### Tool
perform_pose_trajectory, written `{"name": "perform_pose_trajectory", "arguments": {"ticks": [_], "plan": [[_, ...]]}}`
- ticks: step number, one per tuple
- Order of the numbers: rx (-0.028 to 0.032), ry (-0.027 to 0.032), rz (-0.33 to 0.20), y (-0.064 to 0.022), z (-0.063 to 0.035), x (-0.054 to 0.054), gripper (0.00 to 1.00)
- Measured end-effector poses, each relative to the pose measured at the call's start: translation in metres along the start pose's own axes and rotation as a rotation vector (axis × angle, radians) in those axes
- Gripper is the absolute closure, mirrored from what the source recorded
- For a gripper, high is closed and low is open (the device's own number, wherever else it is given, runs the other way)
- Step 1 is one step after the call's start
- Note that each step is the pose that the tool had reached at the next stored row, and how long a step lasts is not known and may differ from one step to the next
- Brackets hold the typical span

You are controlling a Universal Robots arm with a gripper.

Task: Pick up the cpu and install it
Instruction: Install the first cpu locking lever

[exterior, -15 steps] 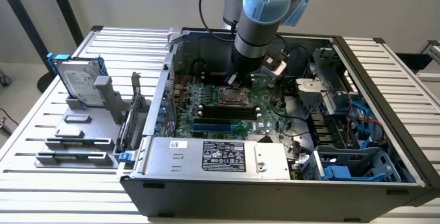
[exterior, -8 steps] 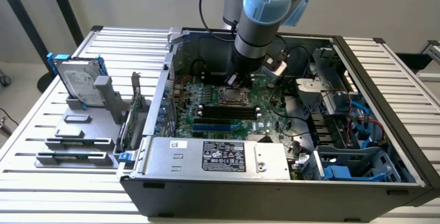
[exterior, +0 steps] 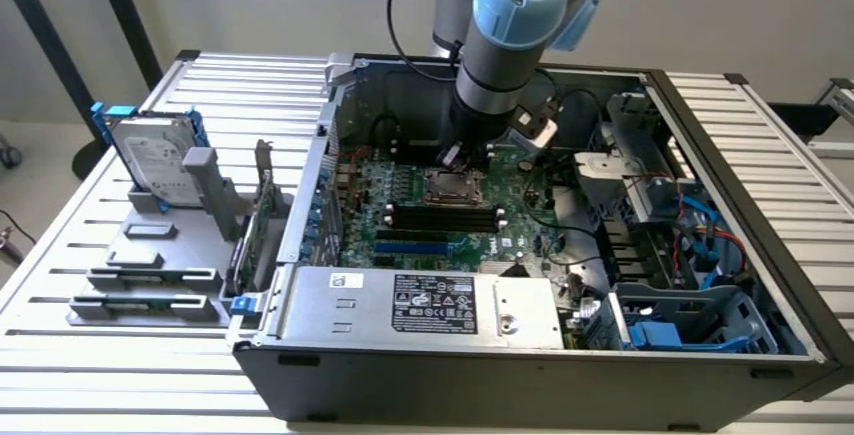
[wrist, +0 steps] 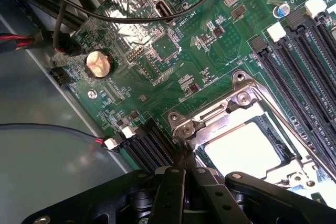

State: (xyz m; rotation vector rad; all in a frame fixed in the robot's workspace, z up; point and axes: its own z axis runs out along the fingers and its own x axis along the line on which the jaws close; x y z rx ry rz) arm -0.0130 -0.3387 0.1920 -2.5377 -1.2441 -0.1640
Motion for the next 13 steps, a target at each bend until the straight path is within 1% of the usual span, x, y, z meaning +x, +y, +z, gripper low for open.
{"name": "perform_pose_trajectory", "arguments": {"ticks": [5, 9, 10, 13], "plan": [[-0.0001, -0.0003, 0.0, 0.0005, 0.0021, -0.0005, 0.89], [0.0008, 0.0011, 0.0, 0.0008, 0.0029, -0.0007, 0.89], [0.0017, 0.0023, 0.0, 0.0008, 0.003, -0.0007, 0.89], [0.0067, 0.0089, 0.0, 0.0009, 0.003, -0.0007, 0.89]]}}
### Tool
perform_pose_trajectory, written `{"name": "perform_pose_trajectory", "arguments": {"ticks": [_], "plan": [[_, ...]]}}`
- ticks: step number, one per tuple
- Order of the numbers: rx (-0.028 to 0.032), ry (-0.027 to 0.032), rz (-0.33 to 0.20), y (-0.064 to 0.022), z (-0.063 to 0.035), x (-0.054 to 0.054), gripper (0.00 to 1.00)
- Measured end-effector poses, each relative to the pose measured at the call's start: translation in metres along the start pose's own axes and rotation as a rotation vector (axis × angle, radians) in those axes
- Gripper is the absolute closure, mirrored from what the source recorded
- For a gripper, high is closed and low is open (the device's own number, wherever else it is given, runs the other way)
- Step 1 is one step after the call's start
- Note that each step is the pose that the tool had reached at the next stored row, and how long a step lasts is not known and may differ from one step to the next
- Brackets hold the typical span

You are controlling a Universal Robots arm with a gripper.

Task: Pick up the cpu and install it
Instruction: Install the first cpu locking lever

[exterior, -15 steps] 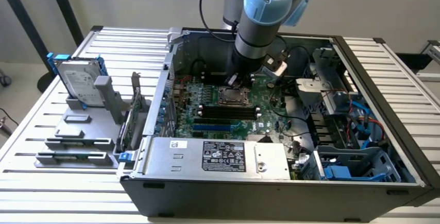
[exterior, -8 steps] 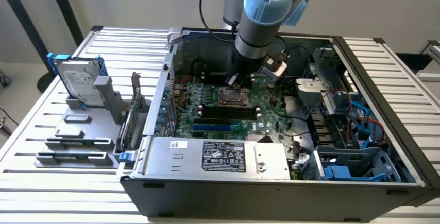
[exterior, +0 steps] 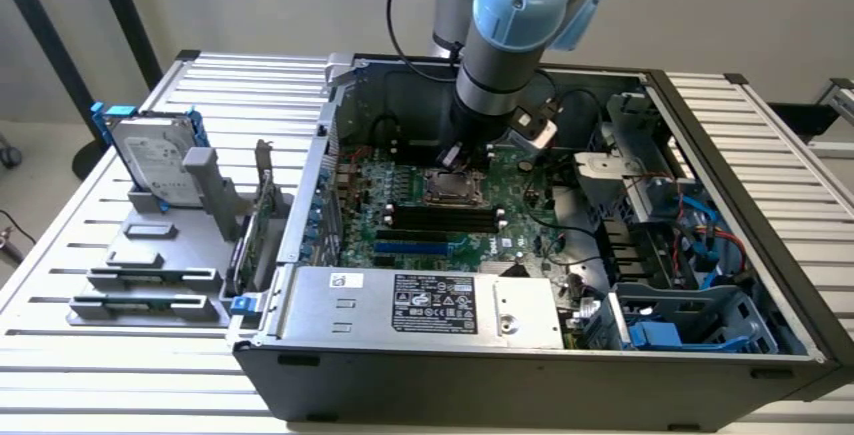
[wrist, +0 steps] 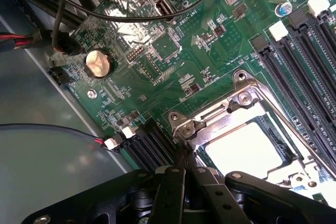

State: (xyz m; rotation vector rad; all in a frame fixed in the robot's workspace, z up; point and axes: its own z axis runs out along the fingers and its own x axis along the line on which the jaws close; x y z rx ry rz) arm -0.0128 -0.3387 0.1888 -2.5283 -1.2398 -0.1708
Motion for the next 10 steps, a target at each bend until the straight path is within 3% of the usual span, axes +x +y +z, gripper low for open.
{"name": "perform_pose_trajectory", "arguments": {"ticks": [10], "plan": [[0.0026, 0.004, 0.0, -0.0002, -0.0012, 0.0004, 0.89]]}}
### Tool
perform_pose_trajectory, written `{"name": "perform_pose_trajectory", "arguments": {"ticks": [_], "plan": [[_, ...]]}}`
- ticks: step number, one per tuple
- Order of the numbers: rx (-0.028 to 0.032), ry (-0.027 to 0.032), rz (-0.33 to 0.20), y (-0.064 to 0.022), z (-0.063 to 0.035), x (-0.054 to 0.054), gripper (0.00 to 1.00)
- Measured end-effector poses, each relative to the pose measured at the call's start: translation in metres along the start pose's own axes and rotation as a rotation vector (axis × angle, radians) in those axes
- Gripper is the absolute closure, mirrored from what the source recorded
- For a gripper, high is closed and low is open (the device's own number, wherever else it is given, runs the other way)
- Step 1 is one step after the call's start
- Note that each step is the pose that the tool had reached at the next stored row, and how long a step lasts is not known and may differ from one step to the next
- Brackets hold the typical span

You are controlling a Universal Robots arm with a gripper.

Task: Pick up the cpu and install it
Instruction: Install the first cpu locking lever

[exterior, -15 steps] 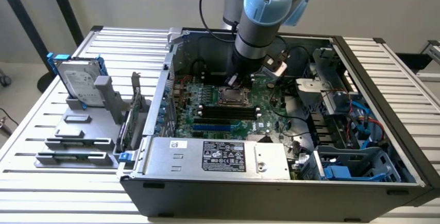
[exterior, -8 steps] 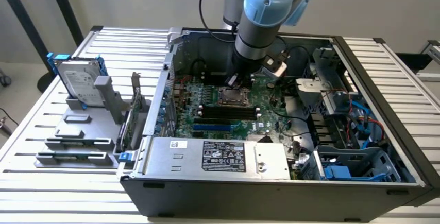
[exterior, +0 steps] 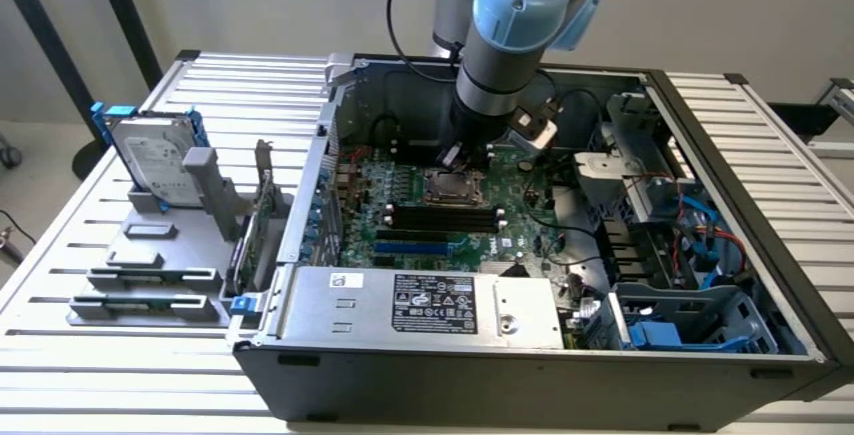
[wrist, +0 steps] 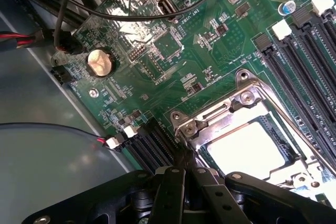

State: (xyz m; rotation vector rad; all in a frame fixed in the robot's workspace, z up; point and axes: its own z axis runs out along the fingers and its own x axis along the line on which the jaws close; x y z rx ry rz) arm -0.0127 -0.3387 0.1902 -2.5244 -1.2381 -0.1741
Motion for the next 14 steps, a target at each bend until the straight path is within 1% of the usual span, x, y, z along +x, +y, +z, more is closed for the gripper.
{"name": "perform_pose_trajectory", "arguments": {"ticks": [12, 14], "plan": [[0.0, -0.0006, 0.0, 0.002, -0.0035, -0.0028, 0.89], [0.001, 0.0007, 0.0, 0.0019, -0.0041, -0.0028, 0.89]]}}
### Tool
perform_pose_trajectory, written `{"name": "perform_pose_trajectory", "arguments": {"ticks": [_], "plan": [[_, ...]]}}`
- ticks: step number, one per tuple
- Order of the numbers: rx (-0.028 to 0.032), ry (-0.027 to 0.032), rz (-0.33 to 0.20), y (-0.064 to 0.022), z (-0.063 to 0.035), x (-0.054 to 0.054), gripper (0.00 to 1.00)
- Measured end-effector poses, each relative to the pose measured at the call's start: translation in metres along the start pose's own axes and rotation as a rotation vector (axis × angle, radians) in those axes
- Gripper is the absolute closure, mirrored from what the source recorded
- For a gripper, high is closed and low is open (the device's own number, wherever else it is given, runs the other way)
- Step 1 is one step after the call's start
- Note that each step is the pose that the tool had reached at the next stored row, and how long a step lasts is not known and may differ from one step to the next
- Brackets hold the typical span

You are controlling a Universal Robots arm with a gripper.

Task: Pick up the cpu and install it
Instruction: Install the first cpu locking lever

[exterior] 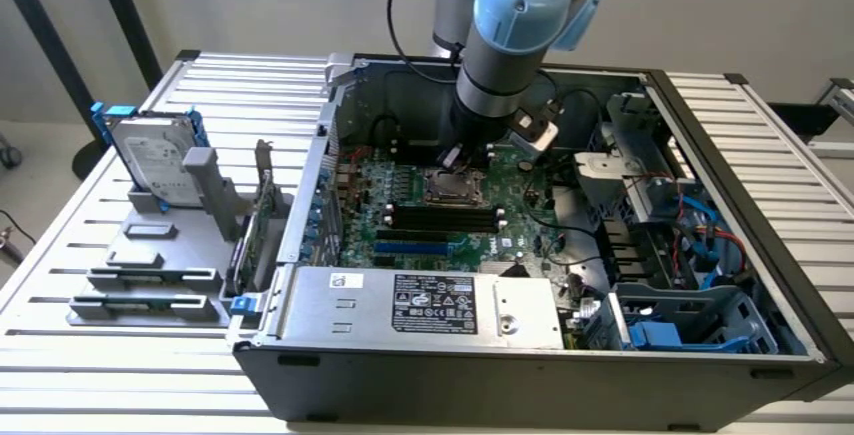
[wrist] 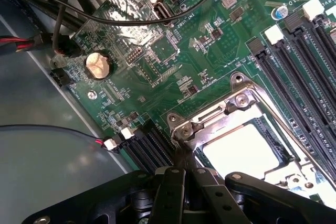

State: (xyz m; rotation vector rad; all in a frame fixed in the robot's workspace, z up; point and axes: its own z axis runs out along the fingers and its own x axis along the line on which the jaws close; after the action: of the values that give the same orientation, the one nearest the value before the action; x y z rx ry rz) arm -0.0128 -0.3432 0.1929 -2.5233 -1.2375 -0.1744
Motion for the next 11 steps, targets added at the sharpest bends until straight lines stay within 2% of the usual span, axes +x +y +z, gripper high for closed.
{"name": "perform_pose_trajectory", "arguments": {"ticks": [6, 11], "plan": [[0.0049, 0.0063, 0.0, -0.0025, -0.014, -0.001, 0.89], [0.0075, 0.0095, 0.0, -0.0054, -0.024, -0.012, 0.89]]}}
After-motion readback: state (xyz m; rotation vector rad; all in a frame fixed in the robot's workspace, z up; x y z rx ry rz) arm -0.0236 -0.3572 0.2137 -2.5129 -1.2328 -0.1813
